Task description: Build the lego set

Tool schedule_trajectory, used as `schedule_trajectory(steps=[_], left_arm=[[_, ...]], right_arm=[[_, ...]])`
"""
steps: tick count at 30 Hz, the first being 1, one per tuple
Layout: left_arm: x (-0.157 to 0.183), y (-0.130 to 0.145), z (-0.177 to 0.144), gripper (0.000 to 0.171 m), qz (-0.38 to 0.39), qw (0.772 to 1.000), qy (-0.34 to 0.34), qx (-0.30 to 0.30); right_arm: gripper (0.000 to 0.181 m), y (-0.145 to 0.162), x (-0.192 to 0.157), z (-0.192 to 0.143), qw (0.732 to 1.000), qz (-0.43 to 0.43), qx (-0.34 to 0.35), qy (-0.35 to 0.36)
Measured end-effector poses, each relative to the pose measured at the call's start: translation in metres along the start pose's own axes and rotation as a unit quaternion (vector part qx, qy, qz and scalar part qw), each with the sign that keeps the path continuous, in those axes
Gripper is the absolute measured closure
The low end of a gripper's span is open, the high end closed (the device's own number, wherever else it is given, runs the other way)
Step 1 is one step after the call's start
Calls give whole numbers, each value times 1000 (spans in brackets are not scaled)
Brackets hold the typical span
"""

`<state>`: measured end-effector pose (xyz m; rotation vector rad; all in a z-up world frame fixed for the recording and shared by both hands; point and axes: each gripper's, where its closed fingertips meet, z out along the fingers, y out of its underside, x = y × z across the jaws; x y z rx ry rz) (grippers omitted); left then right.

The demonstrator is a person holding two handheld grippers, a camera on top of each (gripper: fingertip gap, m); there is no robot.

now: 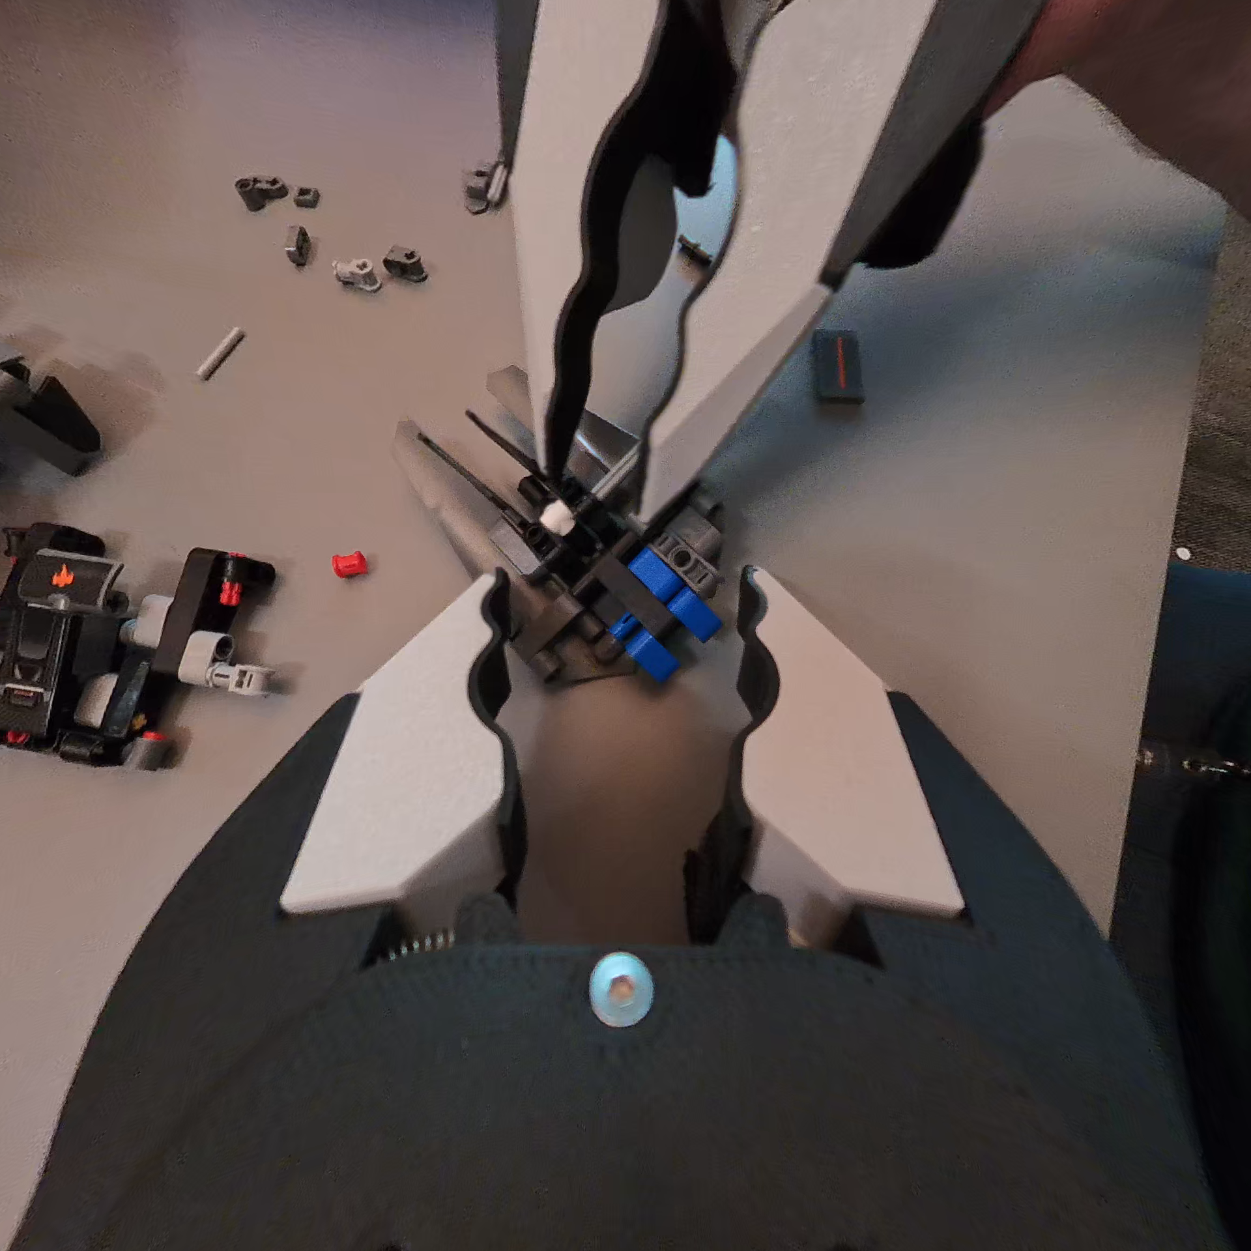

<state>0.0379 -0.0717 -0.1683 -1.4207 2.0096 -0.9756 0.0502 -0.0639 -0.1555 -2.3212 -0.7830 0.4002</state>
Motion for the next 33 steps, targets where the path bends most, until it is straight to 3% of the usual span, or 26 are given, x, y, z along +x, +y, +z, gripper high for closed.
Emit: schedule_trajectory(steps=[17, 29, 33], left_arm=[[-1, 1, 4, 113, 10, 1000, -4, -9], [-1, 2, 5, 113, 23, 1000, -11, -12], [-4, 1, 5, 116, 23, 1000, -16, -13]], right_arm=[[171, -1, 4, 9, 995, 38, -56, -74], [175, -1, 3, 8, 997, -31, -71, -9], [181, -5, -9, 15, 996, -38, -80, -25]])
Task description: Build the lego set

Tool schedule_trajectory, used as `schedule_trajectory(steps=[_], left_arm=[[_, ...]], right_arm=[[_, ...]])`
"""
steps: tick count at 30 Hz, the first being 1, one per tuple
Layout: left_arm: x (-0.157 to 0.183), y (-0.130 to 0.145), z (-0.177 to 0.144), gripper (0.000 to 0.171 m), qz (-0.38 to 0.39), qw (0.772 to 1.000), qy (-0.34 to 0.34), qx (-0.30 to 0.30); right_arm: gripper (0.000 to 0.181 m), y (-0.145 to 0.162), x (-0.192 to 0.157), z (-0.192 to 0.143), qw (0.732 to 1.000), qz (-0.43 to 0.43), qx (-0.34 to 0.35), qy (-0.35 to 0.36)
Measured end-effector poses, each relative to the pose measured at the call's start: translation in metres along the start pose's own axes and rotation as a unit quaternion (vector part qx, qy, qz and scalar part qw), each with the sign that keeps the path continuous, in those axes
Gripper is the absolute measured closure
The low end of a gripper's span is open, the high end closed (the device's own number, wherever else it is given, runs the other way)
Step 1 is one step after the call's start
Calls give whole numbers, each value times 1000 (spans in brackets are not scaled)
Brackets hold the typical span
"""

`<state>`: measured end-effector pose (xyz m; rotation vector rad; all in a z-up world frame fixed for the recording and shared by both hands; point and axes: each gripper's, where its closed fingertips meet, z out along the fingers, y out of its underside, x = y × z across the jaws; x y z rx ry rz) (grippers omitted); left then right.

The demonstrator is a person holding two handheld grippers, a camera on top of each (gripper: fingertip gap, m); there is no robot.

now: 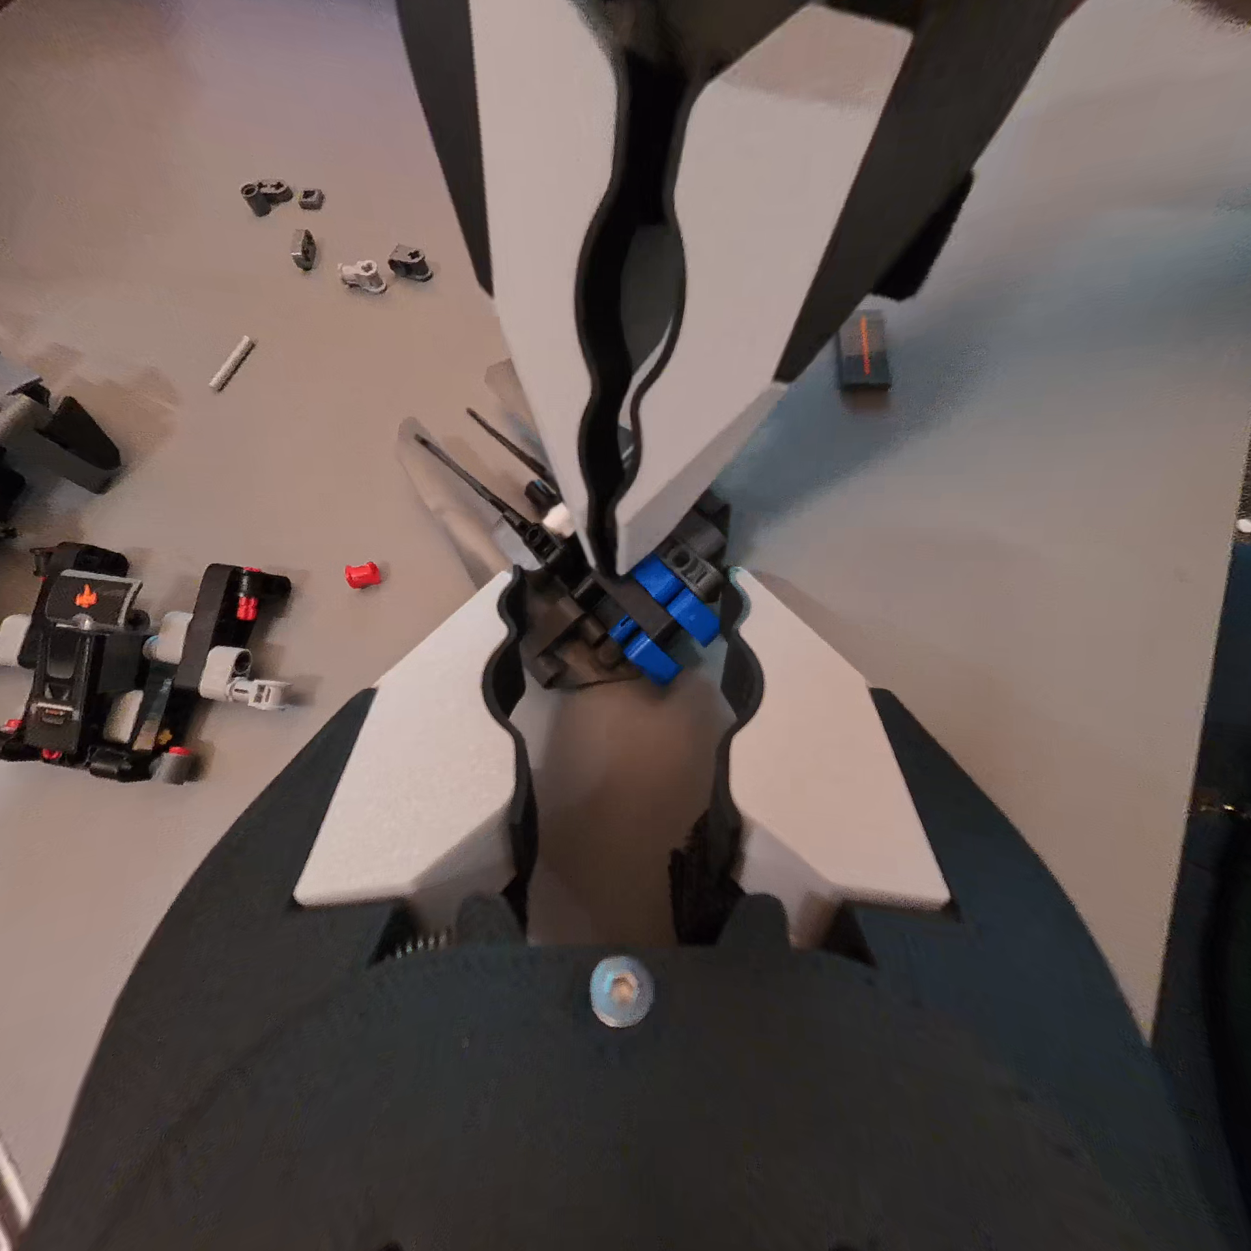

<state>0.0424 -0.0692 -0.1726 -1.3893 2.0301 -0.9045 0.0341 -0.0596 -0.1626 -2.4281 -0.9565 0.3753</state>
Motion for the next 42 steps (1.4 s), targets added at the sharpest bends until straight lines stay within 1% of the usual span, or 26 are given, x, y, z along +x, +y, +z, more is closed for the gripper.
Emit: schedule_trajectory(steps=[2, 3, 4, 5, 6, 7, 11, 14, 16, 18, 21, 22, 28, 31, 39, 41, 42], left_arm=[[-1, 0, -1, 118, -3, 1000, 4, 2], [-2, 1, -2, 122, -6, 1000, 4, 4], [-2, 0, -3, 123, -5, 1000, 3, 5], [-1, 1, -2, 123, -2, 1000, 4, 4], [-1, 1, -1, 122, -1, 1000, 3, 1], [-1, 1, -1, 121, 1, 1000, 3, 1], [-1, 1, -1, 122, -3, 1000, 7, 2], [-1, 0, -1, 123, -2, 1000, 8, 4], [-1, 0, -1, 122, 1, 1000, 6, 5], [-1, 0, -1, 122, 5, 1000, 4, 4], [-1, -1, -1, 122, 5, 1000, 7, 4], [-1, -1, -1, 123, 3, 1000, 8, 4], [-1, -1, 0, 123, 3, 1000, 10, 4], [0, -1, 0, 123, 5, 1000, 10, 4], [1, -1, 0, 122, 11, 1000, 11, 2], [1, -1, 1, 122, 11, 1000, 10, 1], [1, -1, 1, 122, 12, 1000, 9, 1]], right_arm=[[181, -2, 11, -11, 1000, 7, 20, 23], [181, -6, 12, -21, 999, 14, 42, 20], [181, -5, 14, -28, 998, 23, 48, 20], [181, -1, 19, -33, 998, 28, 41, 29], [175, 3, 21, -34, 998, 31, 35, 32], [170, 4, 21, -33, 999, 34, 30, 26], [162, 4, 17, -18, 1000, 27, 2, 14], [157, 6, 18, -7, 999, 48, -16, -2], [159, 7, 15, -4, 997, 68, -21, -31], [163, 10, 18, -3, 995, 82, -30, -40], [163, 11, 18, -2, 991, 111, -37, -72], [163, 10, 18, -2, 991, 108, -38, -74], [167, 7, 17, -2, 994, 96, -18, -54], [167, 7, 17, -3, 996, 80, -16, -31], [168, 5, 15, -7, 997, 73, -14, -4], [176, -2, 13, -12, 998, 66, 8, -3], [181, -8, 7, -13, 998, 62, 23, -19]])
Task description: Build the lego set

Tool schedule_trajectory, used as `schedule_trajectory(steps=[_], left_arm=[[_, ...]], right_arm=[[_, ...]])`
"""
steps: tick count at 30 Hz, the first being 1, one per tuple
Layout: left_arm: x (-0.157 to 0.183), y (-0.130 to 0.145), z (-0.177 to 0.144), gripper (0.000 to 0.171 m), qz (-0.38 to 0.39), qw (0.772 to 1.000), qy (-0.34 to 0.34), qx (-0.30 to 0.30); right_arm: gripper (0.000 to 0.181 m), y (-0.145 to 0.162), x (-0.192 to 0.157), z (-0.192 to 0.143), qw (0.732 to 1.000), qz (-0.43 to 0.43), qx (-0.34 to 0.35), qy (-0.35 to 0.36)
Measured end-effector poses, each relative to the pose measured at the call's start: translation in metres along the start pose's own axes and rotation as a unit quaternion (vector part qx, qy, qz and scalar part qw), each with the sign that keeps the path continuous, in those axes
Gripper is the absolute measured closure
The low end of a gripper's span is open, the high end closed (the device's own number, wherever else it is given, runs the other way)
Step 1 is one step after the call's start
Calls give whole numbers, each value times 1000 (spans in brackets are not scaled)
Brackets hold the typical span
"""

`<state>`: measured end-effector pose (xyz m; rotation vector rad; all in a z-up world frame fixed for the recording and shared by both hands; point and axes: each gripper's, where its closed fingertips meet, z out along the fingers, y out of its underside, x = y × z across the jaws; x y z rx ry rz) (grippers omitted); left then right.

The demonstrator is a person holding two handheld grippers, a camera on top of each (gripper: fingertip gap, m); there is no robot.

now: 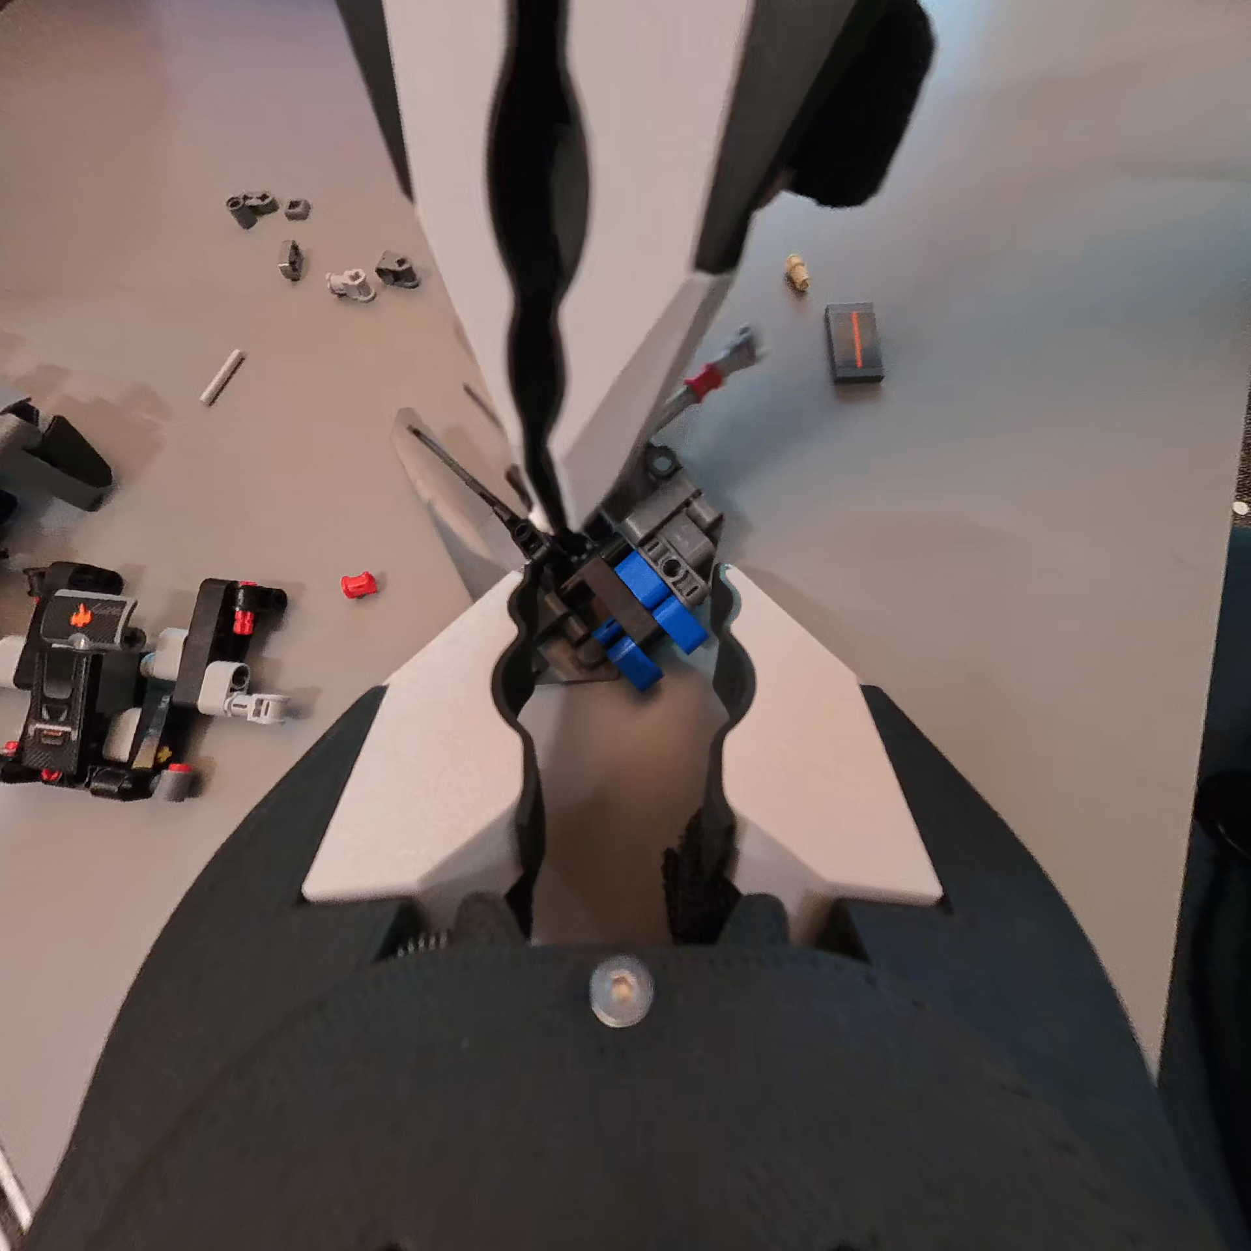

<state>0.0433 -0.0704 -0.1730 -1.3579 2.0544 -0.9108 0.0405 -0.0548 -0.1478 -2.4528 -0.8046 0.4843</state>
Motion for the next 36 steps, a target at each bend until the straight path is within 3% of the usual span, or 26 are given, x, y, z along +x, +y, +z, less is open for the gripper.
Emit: schedule_trajectory(steps=[8, 12, 20, 23, 28, 32, 36], left_arm=[[-1, 0, 0, 122, -1, 1000, -4, 0], [-1, 0, 0, 122, 0, 1000, -4, 0], [-4, -2, -3, 109, -9, 1000, -2, 10], [-8, 4, 0, 106, 1, 1000, -17, -9], [-8, 1, -2, 114, 12, 1000, -26, 1], [-8, 2, 0, 117, 28, 999, -33, -4], [-9, 0, 2, 118, 32, 999, -30, -3]], right_arm=[[180, 5, 22, -26, 998, 32, 20, 50], [171, 10, 24, -33, 997, 54, 26, 38], [161, 23, 29, -34, 992, 102, 54, 48], [159, 11, 17, -23, 993, 92, 63, 29], [144, 15, 32, -17, 993, 94, 39, 61], [128, 20, 37, -20, 988, 148, 48, -3], [125, 20, 33, -8, 984, 163, 28, -61]])
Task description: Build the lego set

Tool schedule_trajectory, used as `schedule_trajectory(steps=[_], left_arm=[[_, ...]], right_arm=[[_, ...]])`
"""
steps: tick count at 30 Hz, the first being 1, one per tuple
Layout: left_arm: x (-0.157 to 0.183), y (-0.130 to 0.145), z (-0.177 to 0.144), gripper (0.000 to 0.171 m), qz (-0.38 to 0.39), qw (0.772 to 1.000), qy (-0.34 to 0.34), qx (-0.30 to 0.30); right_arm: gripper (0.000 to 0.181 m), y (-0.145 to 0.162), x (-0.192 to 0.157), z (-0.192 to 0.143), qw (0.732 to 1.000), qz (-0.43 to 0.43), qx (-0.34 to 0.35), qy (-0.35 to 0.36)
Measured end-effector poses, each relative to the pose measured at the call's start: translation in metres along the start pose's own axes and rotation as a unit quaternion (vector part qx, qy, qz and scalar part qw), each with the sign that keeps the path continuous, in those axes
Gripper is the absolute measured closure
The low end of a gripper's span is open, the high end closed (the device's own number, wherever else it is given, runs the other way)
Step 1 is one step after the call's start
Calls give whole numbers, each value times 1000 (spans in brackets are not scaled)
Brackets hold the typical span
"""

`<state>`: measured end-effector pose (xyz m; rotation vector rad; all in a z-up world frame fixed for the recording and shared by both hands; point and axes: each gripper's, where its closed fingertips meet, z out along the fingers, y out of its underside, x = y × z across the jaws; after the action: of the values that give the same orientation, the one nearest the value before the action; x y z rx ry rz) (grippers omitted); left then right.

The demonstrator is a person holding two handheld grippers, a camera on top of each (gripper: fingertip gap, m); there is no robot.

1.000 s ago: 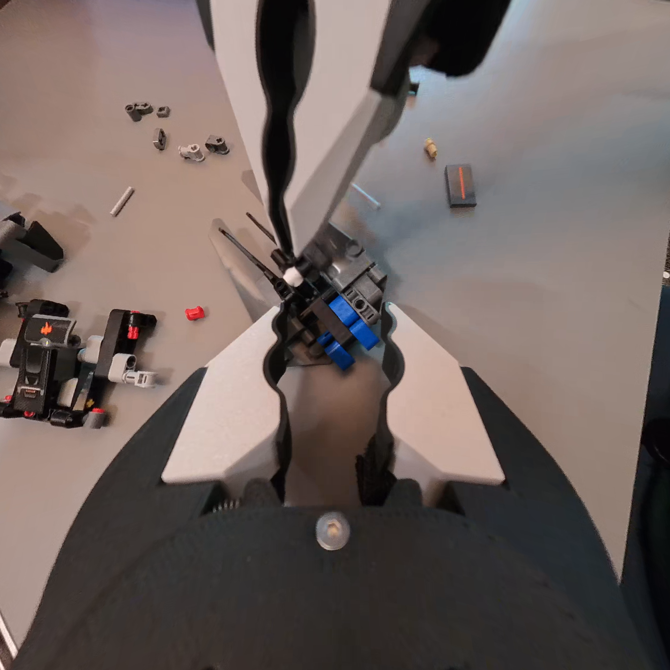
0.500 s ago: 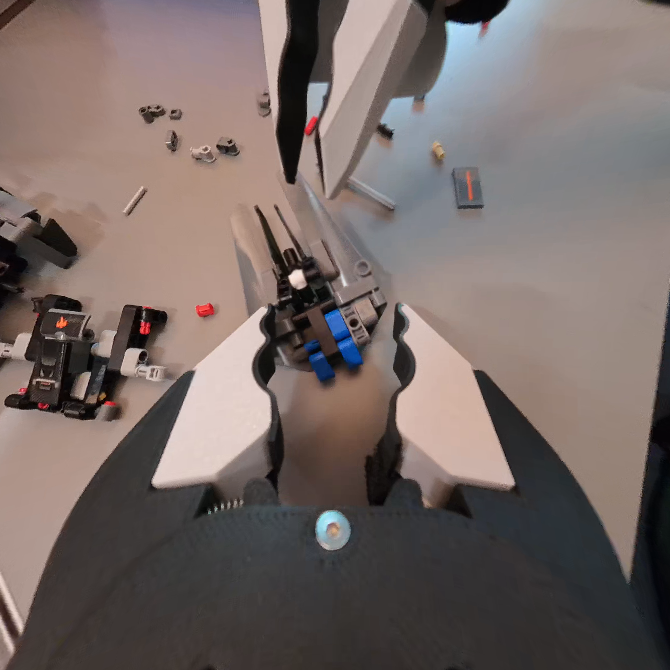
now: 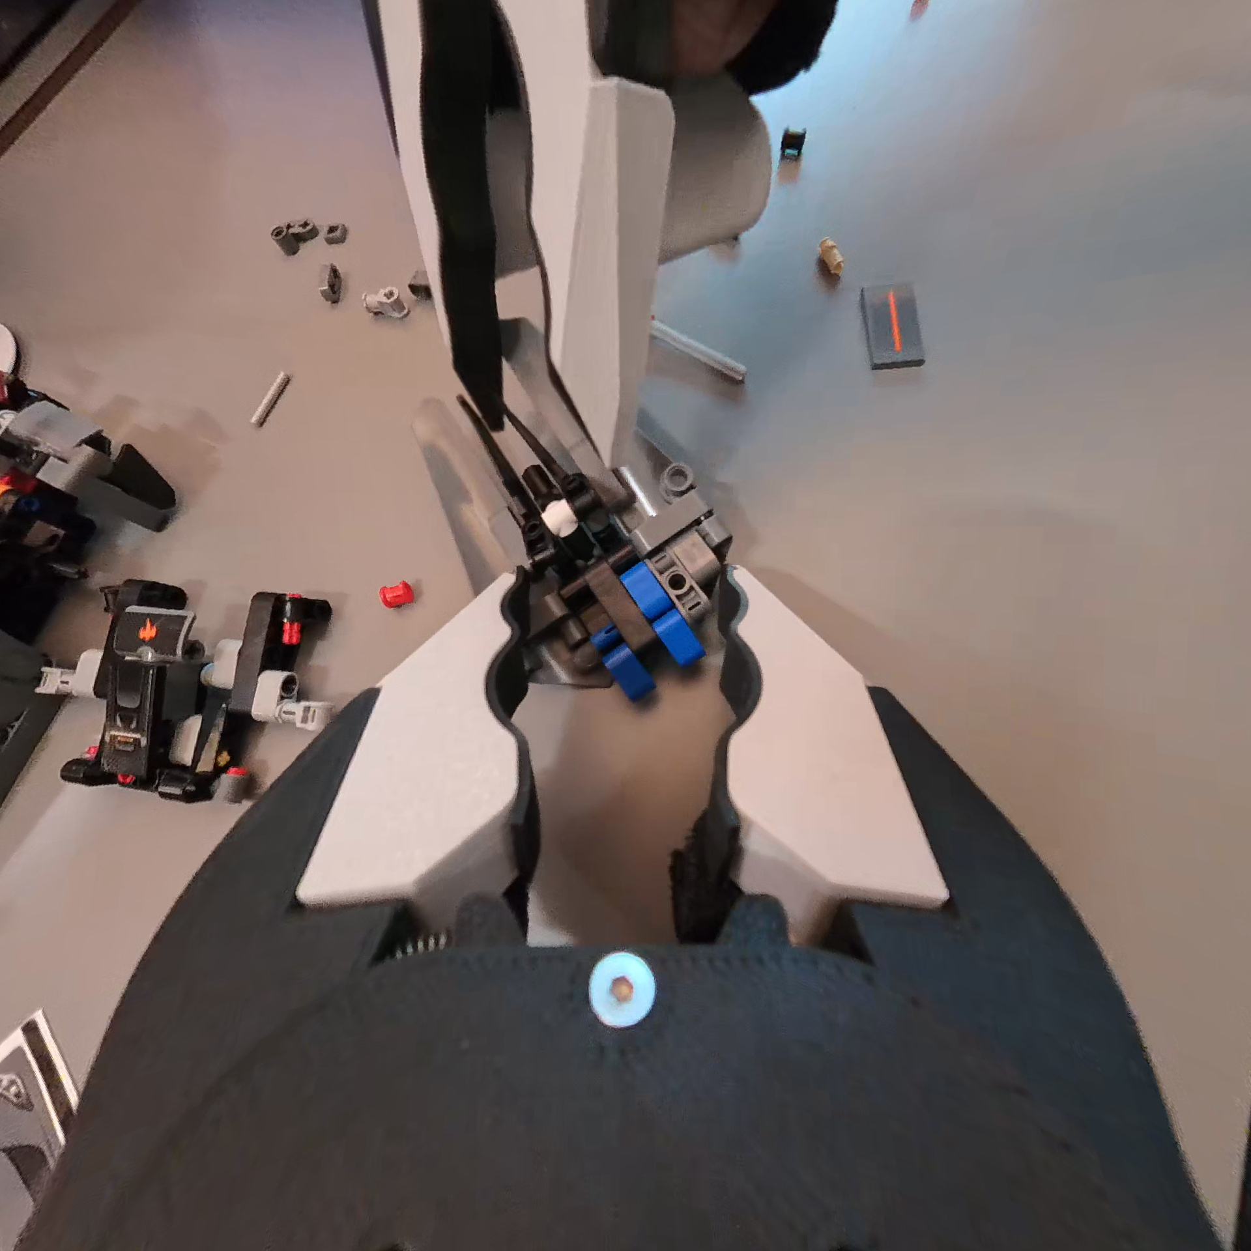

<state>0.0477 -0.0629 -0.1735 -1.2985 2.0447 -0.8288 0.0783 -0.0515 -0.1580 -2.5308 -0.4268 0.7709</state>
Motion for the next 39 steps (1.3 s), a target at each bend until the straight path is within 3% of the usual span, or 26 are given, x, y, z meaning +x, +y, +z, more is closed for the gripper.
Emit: schedule_trajectory(steps=[2, 5, 8, 14, 17, 22, 25, 29, 31, 34, 39], left_arm=[[0, 0, 1, 118, 2, 1000, -1, 0], [0, 0, 1, 118, 8, 1000, -4, -1], [1, 0, 1, 118, 9, 1000, -3, -1], [0, 0, 1, 118, 16, 1000, -2, 0], [0, 0, 2, 118, 19, 1000, -3, 0], [-1, -1, 2, 118, 21, 1000, -4, -1], [-1, -1, 2, 118, 21, 1000, -4, -1], [-1, -1, 3, 118, 24, 1000, -7, -1], [-2, -1, 3, 118, 26, 1000, -9, -1], [-2, -1, 4, 118, 29, 1000, -12, -2], [-2, 0, 5, 119, 35, 999, -19, -6]], right_arm=[[132, 0, 1, -1, 1000, -5, -9, -20], [125, 0, -4, -3, 996, 21, -19, -79], [130, 4, -2, -4, 993, 37, -37, -104], [151, -12, 3, -23, 983, 72, 10, -167], [158, -4, 7, -16, 987, 66, -14, -145], [149, 0, 12, -12, 976, 97, -29, -191], [147, -6, 16, -14, 979, 94, -12, -179], [157, -21, 4, -28, 989, 55, 15, -138], [148, -13, 6, -25, 993, 55, -12, -101], [150, -7, -1, -15, 990, 67, -26, -119], [153, -3, 4, 0, 994, 63, -35, -87]])
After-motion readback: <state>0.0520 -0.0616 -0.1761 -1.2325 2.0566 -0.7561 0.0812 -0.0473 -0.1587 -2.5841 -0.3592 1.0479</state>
